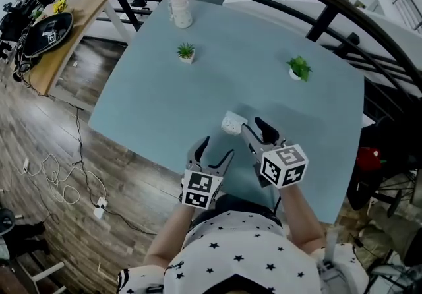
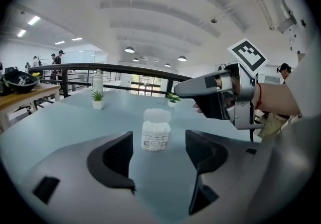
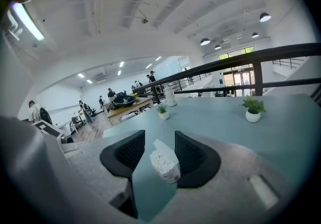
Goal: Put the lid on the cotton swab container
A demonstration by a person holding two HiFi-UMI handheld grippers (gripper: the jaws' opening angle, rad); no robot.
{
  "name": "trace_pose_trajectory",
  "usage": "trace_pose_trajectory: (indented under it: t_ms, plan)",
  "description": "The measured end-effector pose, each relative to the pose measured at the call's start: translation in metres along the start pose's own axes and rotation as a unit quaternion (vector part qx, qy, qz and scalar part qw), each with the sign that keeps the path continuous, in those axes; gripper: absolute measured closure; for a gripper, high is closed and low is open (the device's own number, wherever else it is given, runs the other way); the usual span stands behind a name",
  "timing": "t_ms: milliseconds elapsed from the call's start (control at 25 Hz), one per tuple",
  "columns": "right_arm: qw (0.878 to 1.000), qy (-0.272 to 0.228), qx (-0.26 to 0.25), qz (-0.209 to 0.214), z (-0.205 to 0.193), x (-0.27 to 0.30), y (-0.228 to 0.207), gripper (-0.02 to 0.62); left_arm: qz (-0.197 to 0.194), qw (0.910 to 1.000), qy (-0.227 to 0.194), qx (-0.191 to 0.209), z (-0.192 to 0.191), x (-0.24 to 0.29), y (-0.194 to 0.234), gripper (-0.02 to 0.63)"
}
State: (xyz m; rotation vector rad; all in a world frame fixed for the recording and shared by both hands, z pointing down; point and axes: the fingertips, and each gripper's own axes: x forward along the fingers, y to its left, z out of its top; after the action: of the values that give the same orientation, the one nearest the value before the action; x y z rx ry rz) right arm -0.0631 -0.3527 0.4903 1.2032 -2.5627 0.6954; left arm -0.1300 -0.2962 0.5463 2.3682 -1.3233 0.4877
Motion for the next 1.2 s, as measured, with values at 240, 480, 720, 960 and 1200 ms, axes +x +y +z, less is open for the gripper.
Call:
trace_pose_trajectory:
  t_ms: [240, 480, 720, 960, 1200]
  plan:
    - [1.000, 0.017, 0.016, -0.003, -0.005, 0.019, -0.016, 0.426, -0.008, 0.9996, 0.023, 0.016, -0.007, 0.032, 0.001, 0.284]
    - [0.999, 0.030, 0.031, -0.008, -0.012, 0.034, -0.029, 0.426, -0.015, 0.9979, 0.051, 0.037, -0.019, 0.060, 0.003, 0.276]
    - [0.998, 0.040, 0.038, -0.009, -0.016, 0.043, -0.035, 0.426, -0.008, 0.9937, 0.080, 0.079, -0.027, 0.084, 0.008, 0.265]
    - [0.998, 0.043, 0.042, -0.008, -0.018, 0.044, -0.039, 0.426, -0.007, 0.9898, 0.095, 0.106, -0.032, 0.098, 0.007, 0.265]
    - [0.998, 0.048, 0.041, -0.002, -0.021, 0.046, -0.038, 0.426, 0.003, 0.9905, 0.097, 0.098, -0.032, 0.101, 0.011, 0.267]
